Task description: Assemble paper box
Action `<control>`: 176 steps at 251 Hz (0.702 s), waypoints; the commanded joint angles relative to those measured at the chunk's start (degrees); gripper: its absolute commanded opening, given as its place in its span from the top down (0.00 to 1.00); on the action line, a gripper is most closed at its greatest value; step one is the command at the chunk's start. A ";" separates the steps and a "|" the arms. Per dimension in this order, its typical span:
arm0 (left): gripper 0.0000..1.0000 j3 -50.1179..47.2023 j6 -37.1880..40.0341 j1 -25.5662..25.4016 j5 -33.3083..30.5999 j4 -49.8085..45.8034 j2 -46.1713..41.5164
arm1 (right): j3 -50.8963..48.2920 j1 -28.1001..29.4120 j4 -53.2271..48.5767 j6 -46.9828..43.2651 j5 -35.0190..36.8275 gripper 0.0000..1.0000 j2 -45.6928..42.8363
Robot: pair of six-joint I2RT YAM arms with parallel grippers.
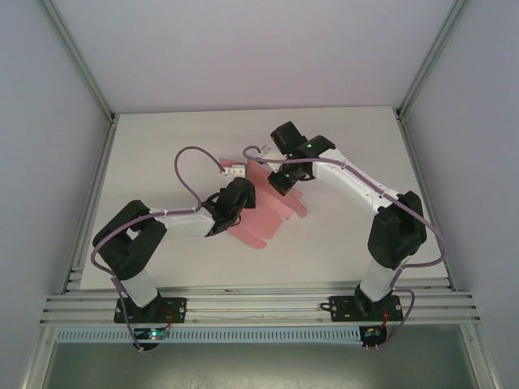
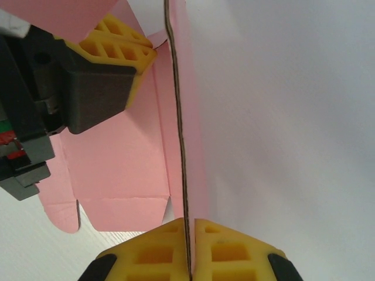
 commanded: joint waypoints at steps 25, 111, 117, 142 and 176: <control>0.85 -0.61 -0.83 -2.53 1.97 1.90 -3.37 | -1.62 0.69 6.45 -1.98 0.88 1.00 -0.84; 0.10 -8.41 2.98 -1.18 1.54 -12.13 -21.97 | -2.03 0.49 7.99 -11.76 9.80 1.00 -0.36; 0.06 -8.81 3.00 -1.16 0.51 -13.58 -23.84 | -1.85 0.48 8.07 -12.16 9.89 1.00 -0.19; 0.00 -9.74 2.51 -0.99 -5.60 -20.92 -31.24 | -2.60 0.49 9.55 -15.92 10.01 1.00 -0.02; 0.00 -8.98 1.77 -0.06 -9.89 -30.48 -38.01 | -5.54 0.87 15.76 -20.09 14.80 1.00 -0.67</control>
